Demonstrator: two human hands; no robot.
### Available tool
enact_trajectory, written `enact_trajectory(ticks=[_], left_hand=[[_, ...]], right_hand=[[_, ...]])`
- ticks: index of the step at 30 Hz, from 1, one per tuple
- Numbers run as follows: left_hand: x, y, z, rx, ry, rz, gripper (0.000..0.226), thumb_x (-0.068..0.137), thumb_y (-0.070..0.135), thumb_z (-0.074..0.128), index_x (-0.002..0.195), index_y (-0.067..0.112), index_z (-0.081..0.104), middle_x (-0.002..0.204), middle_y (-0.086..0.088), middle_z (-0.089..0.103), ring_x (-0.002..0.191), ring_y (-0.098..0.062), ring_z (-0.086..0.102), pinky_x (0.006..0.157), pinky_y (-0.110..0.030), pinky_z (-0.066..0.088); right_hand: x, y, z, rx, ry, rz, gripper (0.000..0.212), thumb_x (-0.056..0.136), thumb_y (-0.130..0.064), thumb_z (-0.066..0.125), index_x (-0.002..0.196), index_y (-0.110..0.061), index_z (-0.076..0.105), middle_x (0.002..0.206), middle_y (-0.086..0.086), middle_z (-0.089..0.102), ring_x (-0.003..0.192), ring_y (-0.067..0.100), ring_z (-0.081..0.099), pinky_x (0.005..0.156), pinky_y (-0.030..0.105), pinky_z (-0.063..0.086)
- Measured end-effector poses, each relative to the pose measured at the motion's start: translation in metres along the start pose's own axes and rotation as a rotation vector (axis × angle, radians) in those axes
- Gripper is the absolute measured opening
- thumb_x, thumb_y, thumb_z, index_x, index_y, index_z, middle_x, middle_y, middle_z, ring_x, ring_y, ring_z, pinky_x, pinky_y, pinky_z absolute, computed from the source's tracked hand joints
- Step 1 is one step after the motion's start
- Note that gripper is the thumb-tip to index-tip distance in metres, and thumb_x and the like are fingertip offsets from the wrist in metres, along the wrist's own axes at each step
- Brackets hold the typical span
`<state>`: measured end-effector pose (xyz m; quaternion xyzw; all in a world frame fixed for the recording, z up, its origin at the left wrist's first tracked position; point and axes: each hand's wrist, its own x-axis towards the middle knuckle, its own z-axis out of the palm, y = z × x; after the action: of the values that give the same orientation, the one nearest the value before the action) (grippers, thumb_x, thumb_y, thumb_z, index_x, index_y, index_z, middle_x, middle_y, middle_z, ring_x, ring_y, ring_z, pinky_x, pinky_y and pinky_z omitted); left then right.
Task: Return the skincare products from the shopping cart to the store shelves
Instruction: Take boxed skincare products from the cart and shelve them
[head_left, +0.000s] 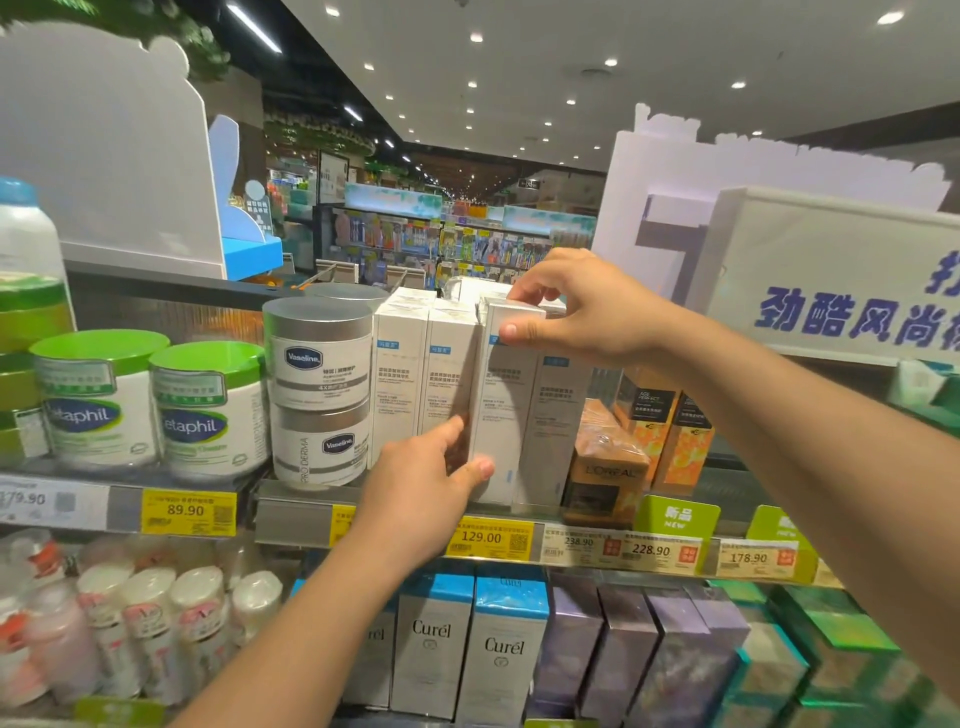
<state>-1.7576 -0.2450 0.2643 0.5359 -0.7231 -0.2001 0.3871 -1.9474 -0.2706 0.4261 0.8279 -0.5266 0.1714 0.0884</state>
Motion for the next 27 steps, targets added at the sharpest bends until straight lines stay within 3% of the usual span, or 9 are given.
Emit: enact_trajectory(ticks=[3,7,16,20,27], left_hand=[[-0.001,0.001,0.000,-0.015,-0.003,-0.009,0.061,0.099,0.039,0.064,0.154,0.028,0.042,0.138,0.008,0.065,0.121,-0.007,0.058,0.104,-0.030,0.047],[0.000,0.002,-0.002,-0.015,-0.005,-0.016,0.060,0.099,0.037,0.064,0.154,0.026,0.043,0.136,0.008,0.066,0.113,-0.003,0.057,0.102,-0.029,0.047],[-0.002,0.001,-0.002,0.009,-0.031,0.001,0.059,0.099,0.039,0.065,0.153,0.028,0.045,0.133,0.010,0.067,0.117,-0.007,0.062,0.104,-0.034,0.052],[-0.003,0.003,-0.007,-0.045,-0.005,0.007,0.057,0.096,0.039,0.068,0.149,0.030,0.050,0.127,0.013,0.070,0.100,0.004,0.059,0.089,-0.013,0.044],[-0.005,0.006,-0.023,-0.195,0.038,0.041,0.048,0.092,0.043,0.071,0.138,0.038,0.060,0.104,0.025,0.069,0.093,0.014,0.060,0.075,-0.006,0.042]], right_hand=[[0.001,0.002,0.005,-0.031,-0.006,0.004,0.077,0.062,-0.096,0.040,0.110,-0.041,0.062,0.112,-0.007,0.057,0.113,0.019,0.046,0.100,0.053,0.044],[-0.002,0.000,0.007,0.000,0.019,0.028,0.074,0.066,-0.086,0.052,0.117,-0.035,0.067,0.117,-0.007,0.057,0.116,0.018,0.045,0.102,0.053,0.043],[-0.006,-0.003,0.008,0.038,0.057,0.061,0.062,0.070,-0.076,0.068,0.119,-0.037,0.066,0.117,-0.007,0.057,0.115,0.018,0.047,0.099,0.048,0.047],[-0.011,-0.005,0.008,0.090,0.065,0.064,0.060,0.076,-0.067,0.074,0.123,-0.031,0.068,0.113,-0.009,0.055,0.112,0.014,0.049,0.099,0.042,0.049],[-0.019,-0.005,0.020,0.146,0.191,0.087,0.050,0.091,-0.065,0.060,0.125,-0.029,0.066,0.118,-0.007,0.058,0.116,0.014,0.051,0.101,0.041,0.046]])
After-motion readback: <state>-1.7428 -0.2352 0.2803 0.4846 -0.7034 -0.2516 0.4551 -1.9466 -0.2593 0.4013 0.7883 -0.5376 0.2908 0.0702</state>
